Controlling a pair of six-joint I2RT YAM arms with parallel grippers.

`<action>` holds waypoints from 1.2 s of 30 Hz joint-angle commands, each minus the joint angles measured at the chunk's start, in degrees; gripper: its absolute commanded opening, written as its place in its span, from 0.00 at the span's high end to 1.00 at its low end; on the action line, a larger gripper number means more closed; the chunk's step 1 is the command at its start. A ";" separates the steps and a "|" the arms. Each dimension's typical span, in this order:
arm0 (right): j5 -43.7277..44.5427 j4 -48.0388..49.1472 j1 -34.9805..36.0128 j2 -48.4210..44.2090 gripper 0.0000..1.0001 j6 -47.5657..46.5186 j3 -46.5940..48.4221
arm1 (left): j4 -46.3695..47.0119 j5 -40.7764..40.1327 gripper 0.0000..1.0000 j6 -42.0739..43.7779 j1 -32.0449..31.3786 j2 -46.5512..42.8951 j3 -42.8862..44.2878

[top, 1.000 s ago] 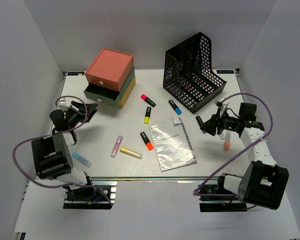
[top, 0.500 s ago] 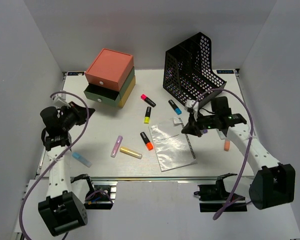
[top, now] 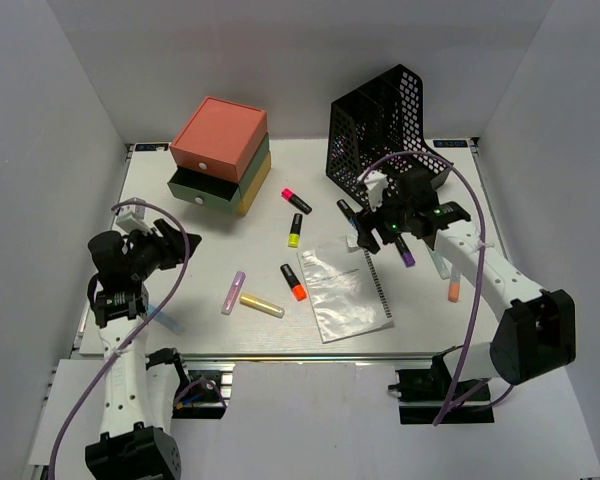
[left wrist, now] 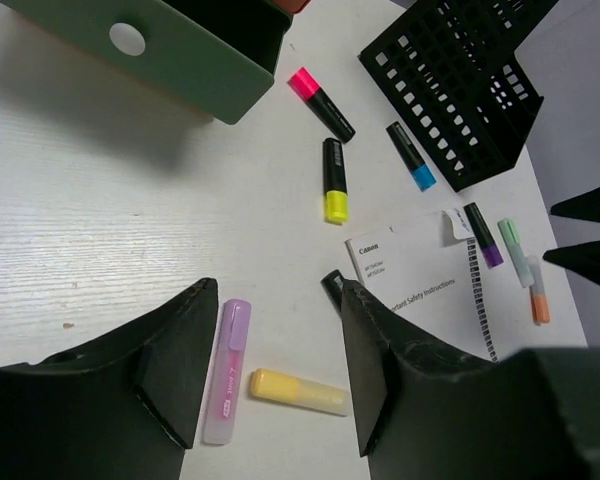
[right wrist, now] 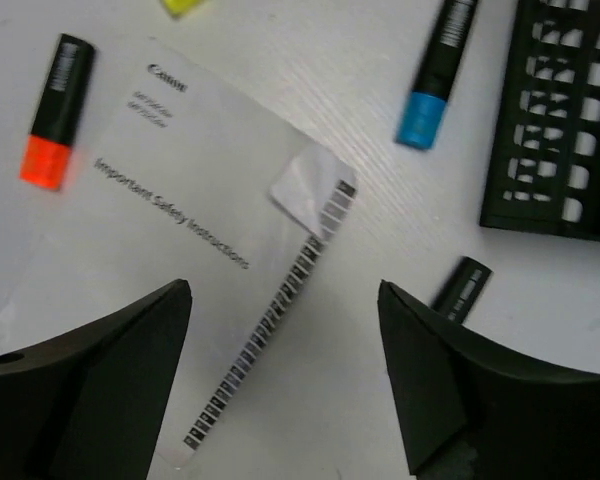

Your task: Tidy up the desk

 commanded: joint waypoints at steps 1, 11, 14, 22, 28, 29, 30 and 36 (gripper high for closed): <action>7.94 0.56 -3.06 -3.02 0.18 5.63 0.29 | -1.87 -1.24 0.37 1.64 -0.10 -2.42 -0.59; 3.37 -7.96 -22.13 3.65 0.56 -0.50 3.62 | -1.42 -1.07 0.27 1.37 -0.10 -6.82 -1.91; 4.59 -8.67 -25.66 5.67 0.70 -3.67 3.53 | -1.16 -0.89 0.27 1.28 -0.10 -7.78 -2.08; 11.37 -6.13 -28.39 9.63 0.39 -7.55 0.90 | -1.16 -0.98 0.27 1.19 -0.10 -8.40 -2.08; 12.69 -4.10 -28.48 14.46 0.30 -8.78 0.19 | -1.07 -1.68 0.26 1.02 -0.10 -8.23 -2.35; 12.60 -3.66 -28.65 15.08 0.30 -8.78 0.19 | -1.16 -1.68 0.26 1.02 -0.10 -8.32 -2.26; 12.77 -3.22 -28.65 16.21 0.31 -8.87 0.11 | -1.07 -1.77 0.26 1.02 -0.10 -8.40 -2.35; 13.74 -1.47 -28.83 19.65 0.39 -9.31 0.19 | -1.34 -2.47 0.26 1.11 -0.10 -8.05 -2.35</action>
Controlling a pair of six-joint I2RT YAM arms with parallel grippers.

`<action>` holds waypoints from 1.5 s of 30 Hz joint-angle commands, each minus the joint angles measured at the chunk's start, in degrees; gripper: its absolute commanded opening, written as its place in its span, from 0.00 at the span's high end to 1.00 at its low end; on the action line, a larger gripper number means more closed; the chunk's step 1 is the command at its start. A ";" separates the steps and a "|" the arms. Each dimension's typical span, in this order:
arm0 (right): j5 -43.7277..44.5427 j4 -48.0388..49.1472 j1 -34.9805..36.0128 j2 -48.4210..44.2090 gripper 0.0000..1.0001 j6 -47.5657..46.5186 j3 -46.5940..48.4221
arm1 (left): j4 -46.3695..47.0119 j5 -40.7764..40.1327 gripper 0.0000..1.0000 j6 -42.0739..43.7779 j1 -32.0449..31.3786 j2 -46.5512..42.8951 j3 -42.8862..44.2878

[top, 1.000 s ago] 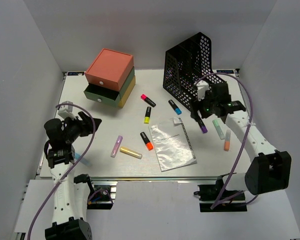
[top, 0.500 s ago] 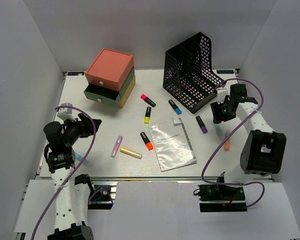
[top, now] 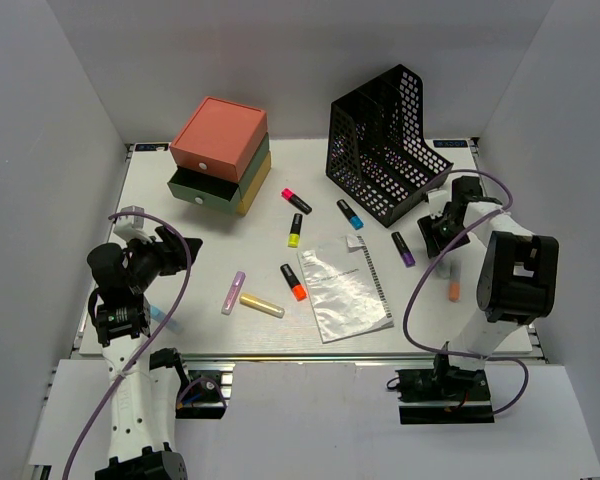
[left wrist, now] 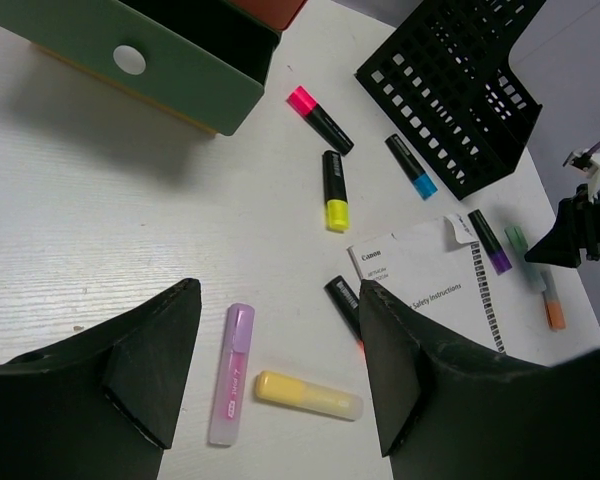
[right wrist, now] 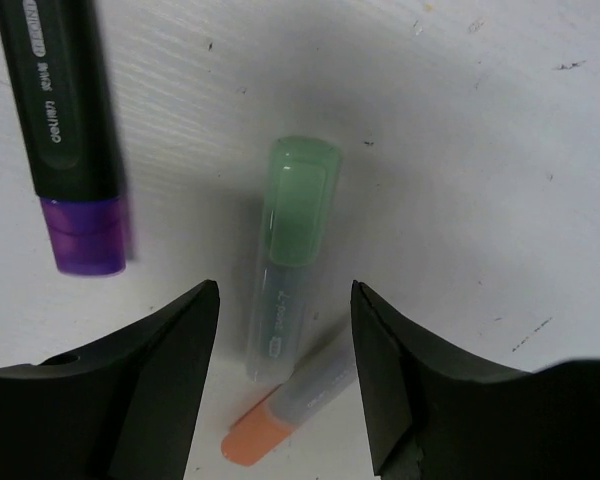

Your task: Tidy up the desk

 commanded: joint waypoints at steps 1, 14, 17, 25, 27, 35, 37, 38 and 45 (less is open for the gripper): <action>1.04 3.15 -0.50 0.62 0.40 -1.07 -0.37 | 0.11 -0.99 0.26 0.36 -0.10 -0.16 -0.42; 0.52 7.37 -1.38 5.01 0.50 -2.30 -3.36 | 0.02 -1.16 0.26 0.36 -0.10 0.10 -0.60; -0.18 7.37 -1.56 5.27 0.59 -3.44 -4.24 | 0.02 -1.34 0.26 0.36 -0.10 0.10 -0.60; -5.10 1.67 -2.52 -0.67 1.00 -7.82 -3.98 | 0.02 -1.34 0.26 0.36 -0.10 0.19 -0.60; -8.26 -3.23 -2.00 -5.94 1.00 -9.32 -1.80 | 0.11 -0.99 0.26 0.36 -0.10 0.36 -0.60; -25.32 -14.25 12.31 -16.96 1.00 -12.33 13.15 | 1.42 0.42 0.26 0.45 -0.10 -1.65 -0.95; -26.02 -12.50 18.55 -16.44 1.00 -11.09 15.78 | 1.25 -0.10 0.25 0.54 -0.10 -1.92 -0.86; -26.20 -11.45 22.40 -15.82 1.00 -10.30 18.58 | 1.16 -0.28 0.25 0.63 -0.10 -2.09 -0.78; -21.72 -5.37 42.54 0.49 1.00 -5.65 42.92 | 0.11 -2.65 0.21 1.42 -0.10 -3.85 -0.34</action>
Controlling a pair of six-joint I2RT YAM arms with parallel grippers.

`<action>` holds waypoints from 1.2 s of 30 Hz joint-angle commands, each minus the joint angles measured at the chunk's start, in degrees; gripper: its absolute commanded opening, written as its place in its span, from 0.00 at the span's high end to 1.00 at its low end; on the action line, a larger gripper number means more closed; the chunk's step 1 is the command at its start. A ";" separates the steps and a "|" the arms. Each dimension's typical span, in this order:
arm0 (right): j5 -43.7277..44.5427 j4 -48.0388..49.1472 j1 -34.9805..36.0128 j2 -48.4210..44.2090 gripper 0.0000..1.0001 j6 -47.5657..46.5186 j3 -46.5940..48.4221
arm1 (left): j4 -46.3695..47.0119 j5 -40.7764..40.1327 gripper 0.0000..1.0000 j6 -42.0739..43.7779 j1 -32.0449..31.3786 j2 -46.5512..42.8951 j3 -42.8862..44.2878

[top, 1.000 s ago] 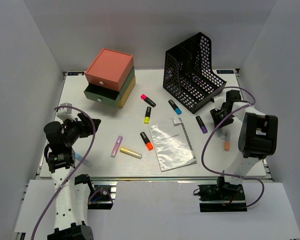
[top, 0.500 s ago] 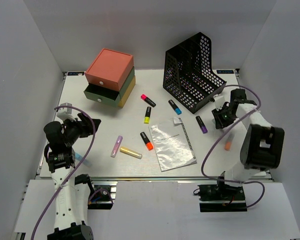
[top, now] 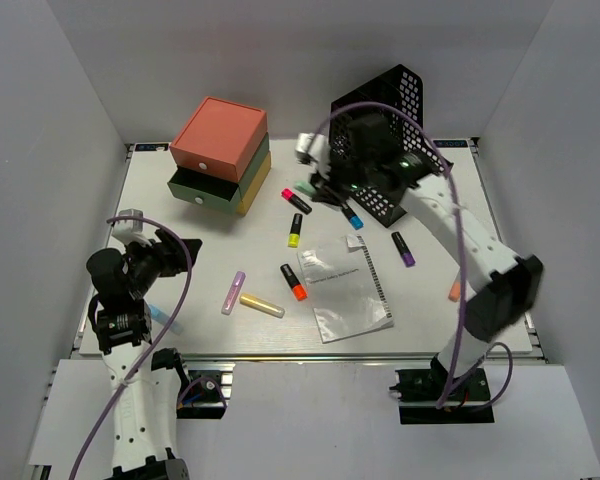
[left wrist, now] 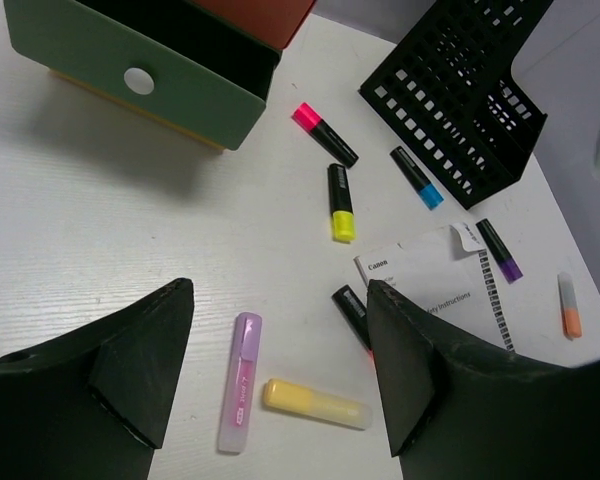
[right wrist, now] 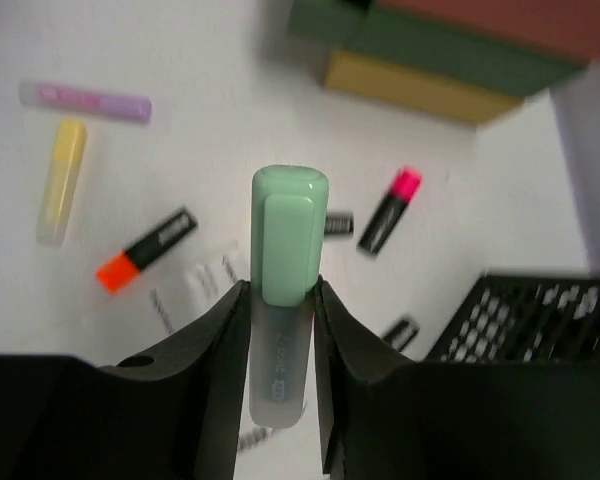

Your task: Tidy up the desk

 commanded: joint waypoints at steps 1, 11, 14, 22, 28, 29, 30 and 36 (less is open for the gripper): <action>0.36 3.11 5.45 8.04 1.00 3.95 12.82 | -0.29 -2.54 0.20 0.76 -0.10 -1.34 0.25; 4.75 21.02 17.32 24.05 1.00 12.39 27.62 | -1.52 -6.06 0.18 0.32 -0.10 -2.22 0.52; 5.27 31.29 19.25 26.51 1.00 15.99 26.39 | -1.78 -6.24 0.18 0.41 -0.10 -1.96 0.69; 15.03 55.28 20.31 36.53 1.00 18.03 29.37 | -1.26 -5.54 0.18 0.41 -0.10 -2.92 0.43; 17.49 61.99 19.96 41.63 1.00 15.92 30.17 | -0.90 -5.01 0.18 0.15 -0.10 -3.54 0.34; 17.67 63.21 19.87 42.76 1.00 15.65 30.60 | -0.90 -5.10 0.18 0.15 -0.10 -3.63 0.26; 17.67 63.49 19.96 43.21 1.00 14.95 30.95 | -0.99 -5.10 0.18 0.23 -0.10 -3.80 0.34; 17.93 64.02 19.61 45.15 1.00 13.72 30.17 | -0.90 -4.93 0.18 0.24 -0.10 -4.24 0.34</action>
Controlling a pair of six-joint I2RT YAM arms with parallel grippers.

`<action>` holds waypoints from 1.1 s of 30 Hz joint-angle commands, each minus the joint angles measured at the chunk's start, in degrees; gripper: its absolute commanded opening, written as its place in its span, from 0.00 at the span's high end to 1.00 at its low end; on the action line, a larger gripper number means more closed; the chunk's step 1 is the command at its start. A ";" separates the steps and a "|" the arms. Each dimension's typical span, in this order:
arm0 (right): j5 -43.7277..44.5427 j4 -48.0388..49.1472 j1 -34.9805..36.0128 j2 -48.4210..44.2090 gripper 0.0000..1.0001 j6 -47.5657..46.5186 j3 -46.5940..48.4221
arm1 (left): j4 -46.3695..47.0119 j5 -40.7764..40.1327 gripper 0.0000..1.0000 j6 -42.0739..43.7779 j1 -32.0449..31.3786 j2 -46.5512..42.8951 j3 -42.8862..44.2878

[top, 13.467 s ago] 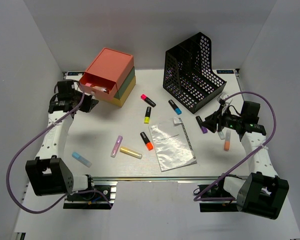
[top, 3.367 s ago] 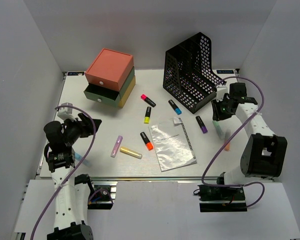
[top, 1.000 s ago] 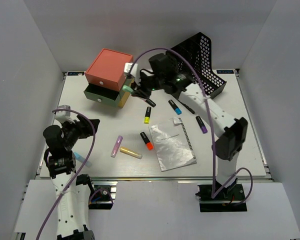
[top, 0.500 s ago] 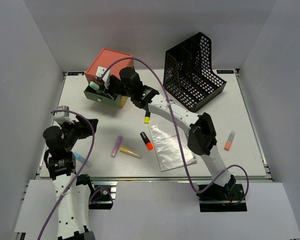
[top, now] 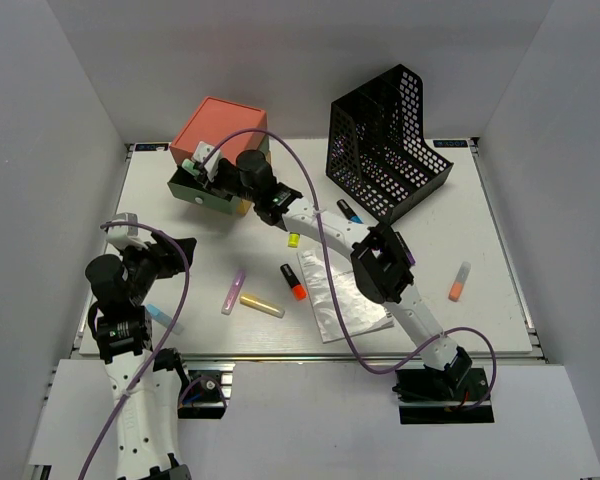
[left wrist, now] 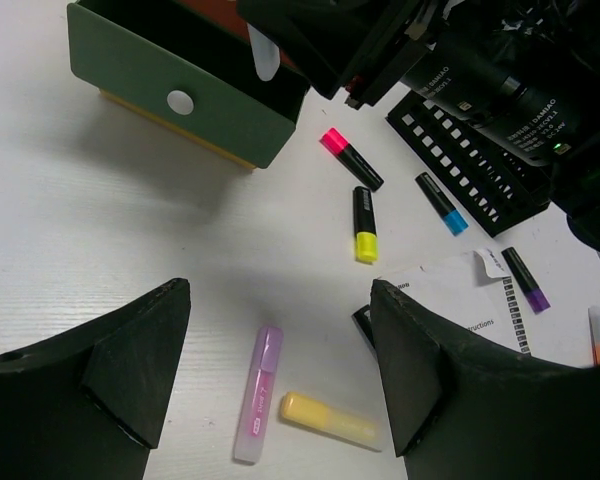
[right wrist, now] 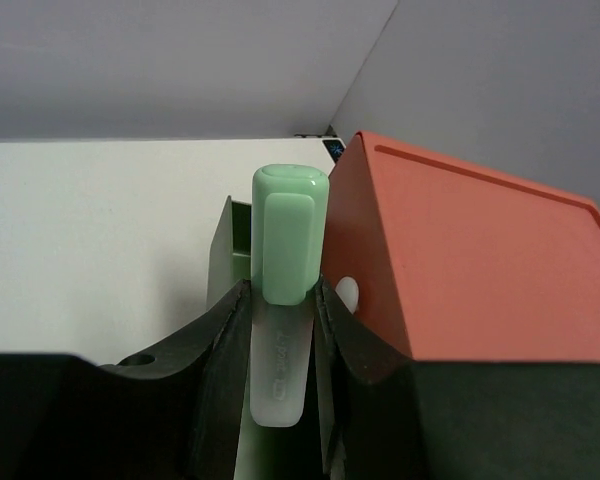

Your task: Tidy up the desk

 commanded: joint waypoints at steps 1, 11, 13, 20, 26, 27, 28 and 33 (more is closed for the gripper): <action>1.06 6.60 -0.17 -0.73 1.00 -1.49 1.78 | 0.28 0.54 0.18 0.28 0.42 -0.61 0.26; 0.27 4.93 -1.76 0.59 1.00 -3.43 0.19 | 0.28 0.63 0.17 0.10 0.43 0.00 0.26; 0.18 4.93 -2.02 0.68 1.00 -3.52 -0.42 | 0.37 0.71 0.16 0.10 0.43 0.09 0.17; -0.69 5.19 -2.37 1.03 0.95 -3.08 -1.74 | 0.54 1.68 0.15 0.10 0.43 1.41 0.25; -1.31 4.40 -2.37 0.94 0.78 -2.73 -2.44 | 0.54 1.33 0.14 -0.16 0.43 2.28 0.17; -1.23 4.32 -2.46 0.77 0.72 -2.73 -2.62 | 0.45 1.16 0.14 -0.16 0.43 2.64 0.17; -1.14 4.23 -2.37 0.68 0.68 -2.47 -2.71 | 0.37 1.07 0.13 -0.42 0.43 3.16 0.25; -1.31 3.35 -2.37 -0.81 0.54 -2.81 -3.85 | 0.89 1.07 0.12 -0.86 0.43 4.57 -0.01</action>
